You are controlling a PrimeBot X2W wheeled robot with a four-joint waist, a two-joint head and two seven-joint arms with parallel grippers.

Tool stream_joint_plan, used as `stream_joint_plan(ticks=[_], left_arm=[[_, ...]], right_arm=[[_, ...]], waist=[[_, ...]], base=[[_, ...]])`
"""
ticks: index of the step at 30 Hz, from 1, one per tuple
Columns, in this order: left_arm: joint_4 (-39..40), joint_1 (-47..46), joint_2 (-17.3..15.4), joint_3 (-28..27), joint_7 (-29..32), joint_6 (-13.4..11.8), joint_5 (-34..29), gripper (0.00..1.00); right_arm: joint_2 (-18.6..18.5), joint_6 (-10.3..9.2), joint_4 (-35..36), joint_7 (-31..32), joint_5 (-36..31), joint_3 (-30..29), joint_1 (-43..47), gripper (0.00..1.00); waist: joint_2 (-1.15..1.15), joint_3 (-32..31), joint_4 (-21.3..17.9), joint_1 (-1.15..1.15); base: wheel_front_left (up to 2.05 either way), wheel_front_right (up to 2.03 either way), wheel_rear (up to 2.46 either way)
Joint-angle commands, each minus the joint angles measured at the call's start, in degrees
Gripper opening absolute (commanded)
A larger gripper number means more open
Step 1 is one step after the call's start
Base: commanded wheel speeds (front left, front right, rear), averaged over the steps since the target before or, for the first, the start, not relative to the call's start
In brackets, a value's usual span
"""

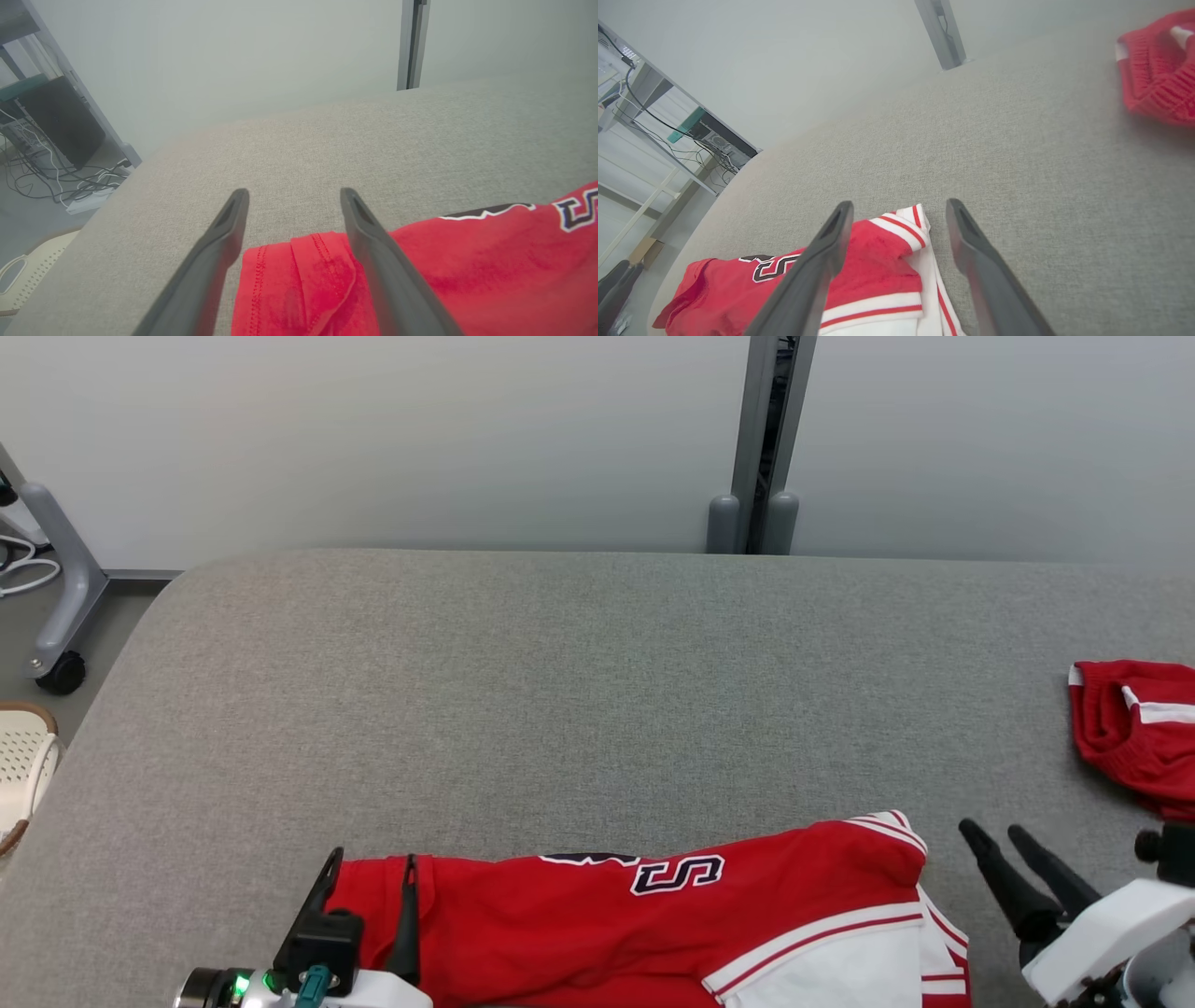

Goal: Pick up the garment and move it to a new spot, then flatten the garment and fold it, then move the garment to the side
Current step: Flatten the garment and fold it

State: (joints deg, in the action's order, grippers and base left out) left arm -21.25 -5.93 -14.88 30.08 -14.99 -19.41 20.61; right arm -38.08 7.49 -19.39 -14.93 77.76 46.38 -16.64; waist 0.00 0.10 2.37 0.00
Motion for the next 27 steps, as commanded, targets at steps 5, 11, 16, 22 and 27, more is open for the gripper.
stream_joint_plan(ticks=[5,11,16,22,27], left_arm=[[1.2,2.1,1.0,-2.1,-0.2,0.1,-1.2,1.00],[1.2,2.8,2.1,-3.1,-0.2,0.9,-2.4,1.00],[0.9,2.9,2.6,-3.6,-0.2,1.3,-3.0,1.00],[0.7,3.1,3.2,-4.0,-0.2,1.9,-3.8,1.00],[-1.1,2.0,3.8,-5.0,-0.2,3.6,-4.5,1.00]], right_arm=[[1.5,0.02,-0.3,-0.4,-1.9,-1.9,2.9,1.00],[2.2,0.02,-0.2,-0.2,-2.6,-2.8,3.7,1.00],[2.4,0.02,-0.1,0.4,-2.8,-3.2,4.2,1.00],[2.6,0.02,0.2,1.0,-3.1,-3.9,4.5,1.00],[3.0,0.02,0.3,1.4,-3.5,-4.4,4.9,1.00]], waist=[[0.00,0.2,-0.3,0.00],[0.00,0.2,-0.6,0.00],[0.00,0.0,-0.6,0.00],[0.00,0.0,-0.5,0.00],[0.00,0.1,-0.3,0.00]], base=[[0.00,0.00,0.00],[0.00,0.00,0.00],[0.00,0.00,0.00],[0.00,0.00,0.00],[0.00,0.00,0.00]])
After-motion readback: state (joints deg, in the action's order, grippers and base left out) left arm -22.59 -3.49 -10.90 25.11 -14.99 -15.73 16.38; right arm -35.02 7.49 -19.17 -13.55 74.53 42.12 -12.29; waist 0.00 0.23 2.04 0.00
